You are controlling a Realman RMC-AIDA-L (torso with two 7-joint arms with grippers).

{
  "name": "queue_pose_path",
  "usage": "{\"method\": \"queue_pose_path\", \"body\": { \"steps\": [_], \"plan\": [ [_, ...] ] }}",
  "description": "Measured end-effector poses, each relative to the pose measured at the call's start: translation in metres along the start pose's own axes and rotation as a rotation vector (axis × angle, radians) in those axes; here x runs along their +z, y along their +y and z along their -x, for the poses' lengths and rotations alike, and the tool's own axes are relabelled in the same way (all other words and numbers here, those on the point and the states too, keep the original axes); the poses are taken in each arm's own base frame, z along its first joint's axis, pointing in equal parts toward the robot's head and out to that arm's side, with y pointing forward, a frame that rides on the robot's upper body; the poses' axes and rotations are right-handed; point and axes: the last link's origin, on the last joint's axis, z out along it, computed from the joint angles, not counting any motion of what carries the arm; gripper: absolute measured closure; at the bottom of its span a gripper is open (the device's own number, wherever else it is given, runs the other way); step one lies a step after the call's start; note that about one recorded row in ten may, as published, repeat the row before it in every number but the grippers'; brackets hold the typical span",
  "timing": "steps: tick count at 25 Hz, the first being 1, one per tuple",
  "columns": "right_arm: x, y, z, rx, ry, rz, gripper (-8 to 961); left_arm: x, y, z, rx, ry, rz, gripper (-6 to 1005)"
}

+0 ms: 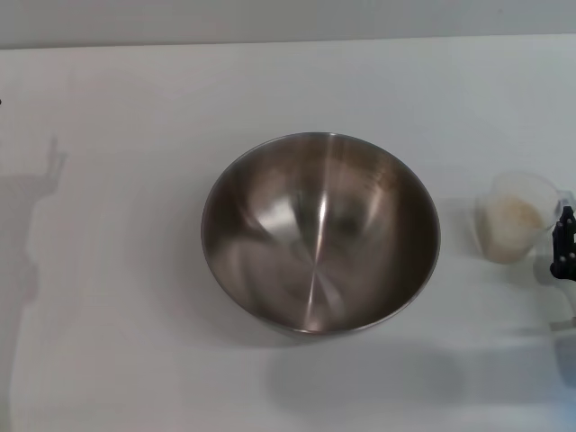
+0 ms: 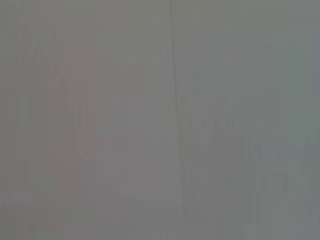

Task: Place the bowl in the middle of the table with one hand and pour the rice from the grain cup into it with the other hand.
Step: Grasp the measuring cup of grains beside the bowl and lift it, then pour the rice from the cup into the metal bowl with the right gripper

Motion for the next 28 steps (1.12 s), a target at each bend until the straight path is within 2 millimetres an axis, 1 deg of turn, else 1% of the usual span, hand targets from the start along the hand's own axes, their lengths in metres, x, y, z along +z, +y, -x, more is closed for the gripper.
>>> {"method": "queue_pose_path", "body": {
  "steps": [4,12,14,17,19,20,23,24,25,28],
  "plan": [
    [0.001,-0.001,0.000,0.000,-0.001,-0.005,774,0.001,0.001,0.001,0.001,-0.004,0.005,173],
    [0.000,-0.004,0.000,0.000,-0.001,-0.020,917,0.001,0.002,0.004,0.001,-0.026,0.008,173],
    [-0.002,-0.005,0.003,0.000,-0.023,-0.031,953,0.001,0.002,0.005,0.000,-0.035,0.009,173],
    [-0.006,-0.007,0.008,-0.002,-0.062,-0.043,952,0.001,0.002,0.005,0.000,-0.039,0.009,173],
    [-0.013,-0.010,0.019,-0.006,-0.149,-0.054,952,0.000,0.002,0.006,-0.001,-0.042,0.008,173],
    [-0.013,-0.010,0.019,-0.006,-0.149,-0.054,952,0.000,0.002,0.006,-0.001,-0.042,0.008,173],
    [-0.015,-0.012,0.030,-0.014,-0.231,-0.058,951,0.000,0.002,0.007,0.000,-0.045,0.007,173],
    [-0.016,-0.012,0.038,-0.032,-0.280,-0.053,951,0.000,0.002,0.007,0.001,-0.046,0.007,173],
    [-0.016,-0.012,0.038,-0.032,-0.280,-0.053,951,0.000,0.002,0.007,0.001,-0.046,0.007,172],
    [-0.013,-0.007,0.048,-0.070,-0.344,-0.029,950,0.000,0.002,0.007,0.001,-0.048,0.007,172]
  ]
}}
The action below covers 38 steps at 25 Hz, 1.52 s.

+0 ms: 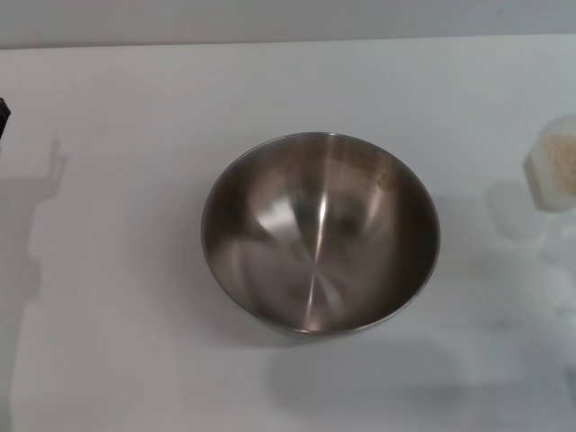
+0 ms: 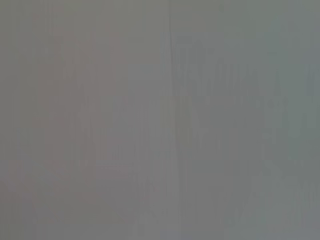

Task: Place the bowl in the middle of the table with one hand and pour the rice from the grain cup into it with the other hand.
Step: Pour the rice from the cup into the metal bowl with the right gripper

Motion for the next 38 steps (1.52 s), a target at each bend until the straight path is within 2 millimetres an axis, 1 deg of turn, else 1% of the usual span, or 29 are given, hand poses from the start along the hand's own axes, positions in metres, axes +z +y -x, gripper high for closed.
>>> {"method": "queue_pose_path", "body": {
  "steps": [1,2,3,4,6,8,9,10,11,12,15,16,17,21,25,26,27,30,31,32,33,34,36,38],
  "plan": [
    [0.006,0.003,0.004,-0.008,-0.031,0.020,950,0.000,0.001,0.000,0.001,-0.002,0.004,172],
    [0.006,0.003,0.004,-0.008,-0.031,0.020,950,0.000,0.001,0.000,0.001,-0.002,0.004,172],
    [0.014,0.006,0.007,-0.007,-0.056,0.041,950,-0.001,0.001,0.001,0.002,-0.006,0.006,172],
    [0.014,0.006,0.007,-0.007,-0.056,0.041,949,-0.001,0.001,0.002,0.003,-0.008,0.007,172],
    [0.029,0.013,0.011,-0.007,-0.099,0.077,949,-0.001,0.001,0.003,0.003,-0.015,0.007,172],
    [0.041,0.018,0.015,-0.018,-0.128,0.108,949,-0.001,0.001,0.004,0.003,-0.021,0.007,172],
    [0.041,0.018,0.015,-0.018,-0.128,0.108,948,-0.001,0.001,0.004,0.003,-0.022,0.007,172],
    [0.047,0.021,0.017,-0.027,-0.141,0.123,948,-0.001,0.001,0.004,0.004,-0.023,0.008,172],
    [0.060,0.028,0.019,-0.049,-0.160,0.158,948,-0.001,0.001,0.004,0.003,-0.026,0.008,172],
    [0.060,0.028,0.019,-0.049,-0.160,0.158,948,-0.001,0.001,0.004,0.003,-0.026,0.008,172],
    [0.075,0.044,0.022,-0.106,-0.182,0.238,947,-0.001,0.001,0.004,0.003,-0.027,0.008,172],
    [0.081,0.055,0.022,-0.187,-0.191,0.281,947,-0.001,0.001,0.004,0.003,-0.027,0.008,172],
    [0.081,0.055,0.022,-0.187,-0.191,0.281,947,-0.001,0.001,0.004,0.003,-0.027,0.008,172],
    [0.084,0.081,0.023,-0.420,-0.220,0.337,946,-0.001,0.001,0.004,0.003,-0.027,0.008,172],
    [0.078,0.095,0.027,-0.600,-0.262,0.341,945,-0.001,0.001,0.004,0.003,-0.028,0.009,172],
    [0.075,0.101,0.029,-0.675,-0.277,0.333,945,-0.001,0.001,0.004,0.003,-0.028,0.009,172],
    [0.075,0.101,0.029,-0.675,-0.277,0.333,945,-0.001,0.001,0.005,0.002,-0.028,0.008,172],
    [0.071,0.106,0.032,-0.769,-0.296,0.315,944,-0.001,0.001,0.005,0.003,-0.029,0.008,172],
    [0.068,0.109,0.033,-0.830,-0.304,0.304,944,-0.002,0.001,0.005,0.003,-0.029,0.008,172],
    [0.068,0.109,0.033,-0.830,-0.304,0.304,944,-0.002,0.001,0.005,0.003,-0.030,0.007,173],
    [0.065,0.111,0.034,-0.903,-0.309,0.291,943,-0.002,0.001,0.005,0.003,-0.030,0.007,173],
    [0.065,0.111,0.034,-0.903,-0.309,0.291,943,-0.002,0.001,0.005,0.003,-0.030,0.007,173],
    [0.060,0.116,0.038,-1.003,-0.329,0.267,943,-0.002,0.000,0.005,0.003,-0.032,0.006,173],
    [0.059,0.117,0.039,-1.031,-0.336,0.263,942,-0.002,0.000,0.005,0.004,-0.032,0.006,173]
  ]
}}
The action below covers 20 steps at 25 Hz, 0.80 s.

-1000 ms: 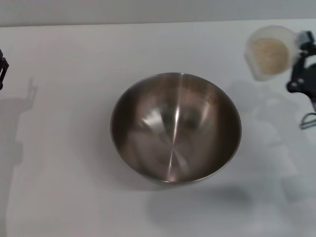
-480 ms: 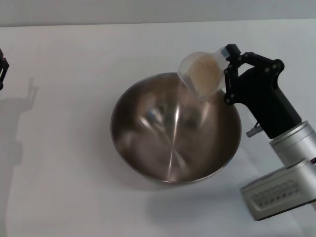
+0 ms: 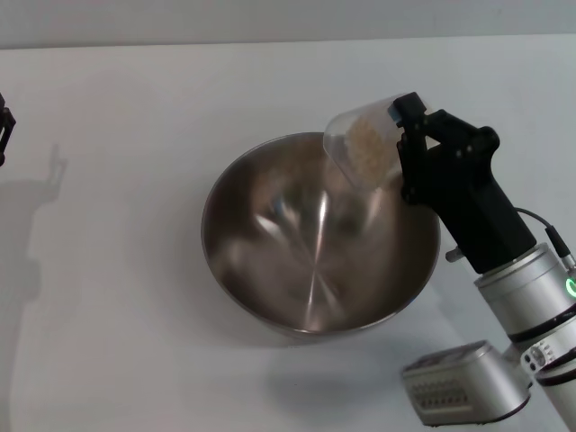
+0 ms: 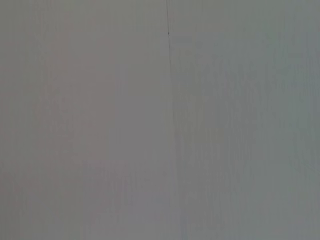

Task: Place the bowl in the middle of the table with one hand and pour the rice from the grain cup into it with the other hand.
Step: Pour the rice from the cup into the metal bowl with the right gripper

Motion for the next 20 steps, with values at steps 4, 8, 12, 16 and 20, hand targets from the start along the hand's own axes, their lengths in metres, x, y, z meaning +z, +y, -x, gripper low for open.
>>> {"method": "queue_pose_path", "body": {
  "steps": [4,8,12,16,20],
  "plan": [
    [-0.004,0.001,0.005,-0.149,-0.014,0.003,942,0.000,0.000,0.000,0.000,0.000,0.000,173],
    [-0.004,0.002,0.008,-0.274,-0.009,0.004,941,0.000,0.000,0.000,0.000,0.000,0.000,173],
    [-0.004,0.003,0.011,-0.407,-0.007,0.015,940,0.000,0.000,0.000,0.000,0.000,0.000,173],
    [-0.004,0.003,0.018,-0.523,-0.009,0.016,939,0.000,0.000,0.000,0.000,0.000,0.000,173],
    [-0.006,0.006,0.020,-0.622,-0.021,0.031,938,0.000,0.000,0.000,0.000,0.000,0.000,173]
  ]
}}
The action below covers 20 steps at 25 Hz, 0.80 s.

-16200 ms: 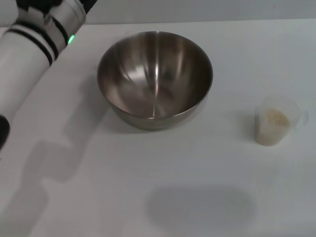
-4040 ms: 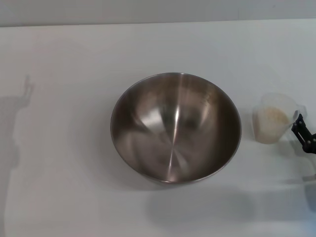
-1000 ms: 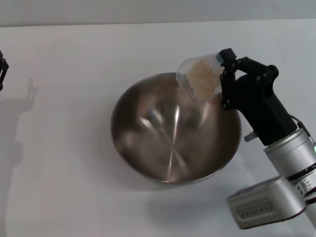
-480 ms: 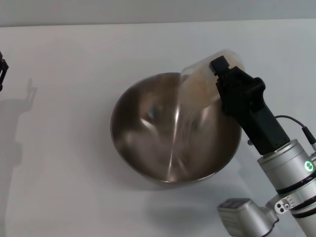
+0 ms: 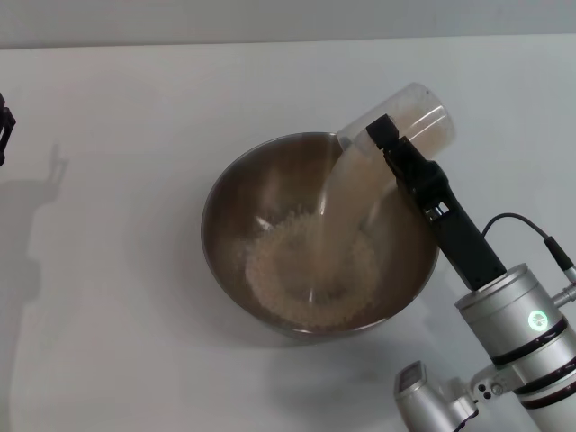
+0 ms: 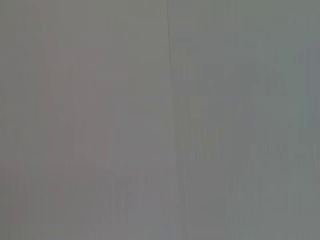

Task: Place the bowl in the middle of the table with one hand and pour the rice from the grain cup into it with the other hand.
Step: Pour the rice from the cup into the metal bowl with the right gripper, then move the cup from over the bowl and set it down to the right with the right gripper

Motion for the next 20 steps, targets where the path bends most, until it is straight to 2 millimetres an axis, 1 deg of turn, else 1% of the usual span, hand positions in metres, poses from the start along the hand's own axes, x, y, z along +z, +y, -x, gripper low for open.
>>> {"method": "queue_pose_path", "body": {
  "steps": [6,16,20],
  "plan": [
    [-0.002,0.000,0.004,-0.121,-0.025,-0.002,937,-0.001,-0.001,0.001,0.000,-0.002,-0.003,173],
    [-0.002,-0.001,0.014,-0.247,-0.088,-0.012,935,-0.002,-0.001,0.001,-0.029,-0.006,-0.004,172],
    [-0.002,0.002,0.015,-0.296,-0.103,-0.003,934,-0.002,-0.002,0.001,-0.029,-0.006,-0.005,172]
  ]
}}
